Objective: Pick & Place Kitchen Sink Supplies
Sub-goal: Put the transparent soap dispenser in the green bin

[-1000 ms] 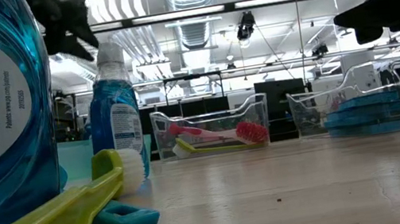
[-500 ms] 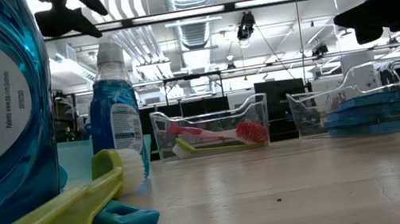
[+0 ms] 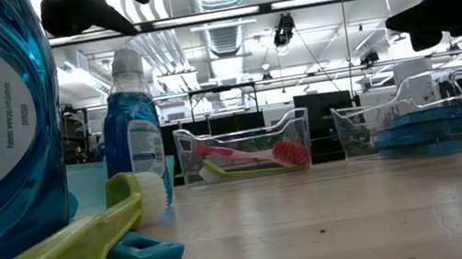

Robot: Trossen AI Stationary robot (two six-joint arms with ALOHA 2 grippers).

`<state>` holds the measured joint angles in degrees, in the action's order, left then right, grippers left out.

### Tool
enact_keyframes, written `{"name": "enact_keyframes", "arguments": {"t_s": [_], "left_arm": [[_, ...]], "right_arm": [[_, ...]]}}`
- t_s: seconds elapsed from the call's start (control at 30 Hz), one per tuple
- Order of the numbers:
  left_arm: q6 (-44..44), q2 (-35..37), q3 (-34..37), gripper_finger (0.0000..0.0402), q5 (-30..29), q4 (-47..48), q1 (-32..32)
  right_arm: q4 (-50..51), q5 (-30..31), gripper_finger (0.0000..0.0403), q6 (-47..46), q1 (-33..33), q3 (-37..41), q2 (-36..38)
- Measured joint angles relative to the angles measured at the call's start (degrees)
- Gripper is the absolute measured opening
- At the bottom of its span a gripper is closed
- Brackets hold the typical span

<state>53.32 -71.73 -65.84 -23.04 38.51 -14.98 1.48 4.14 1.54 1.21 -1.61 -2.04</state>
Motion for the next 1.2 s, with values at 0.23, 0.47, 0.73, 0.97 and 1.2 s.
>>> {"name": "enact_keyframes", "arguments": {"t_s": [0.23, 0.47, 0.73, 0.97, 1.2], "left_arm": [[3.9, -2.5, 0.0, 0.022, -0.4, -0.5, -1.9], [4.4, -5.3, 0.0, 0.022, 1.1, 0.2, -2.6], [4.9, -5.9, 0.0, 0.0221, 1.3, 3.0, -3.0], [6.6, -6.4, 0.0, 0.0221, 0.9, 2.1, -4.7], [7.0, -9.6, 0.1, 0.0221, 1.7, 2.0, -5.7]], "right_arm": [[0.0, 0.0, 0.0008, 0.0, 0.0, 0.0, 0.0], [0.0, 0.0, 0.0009, 0.0, 0.0, 0.0, 0.0], [0.0, 0.0, 0.0009, 0.0, 0.0, 0.0, 0.0], [0.0, 0.0, 0.0009, 0.0, 0.0, 0.0, 0.0], [0.0, 0.0, 0.0009, 0.0, 0.0, 0.0, 0.0]]}}
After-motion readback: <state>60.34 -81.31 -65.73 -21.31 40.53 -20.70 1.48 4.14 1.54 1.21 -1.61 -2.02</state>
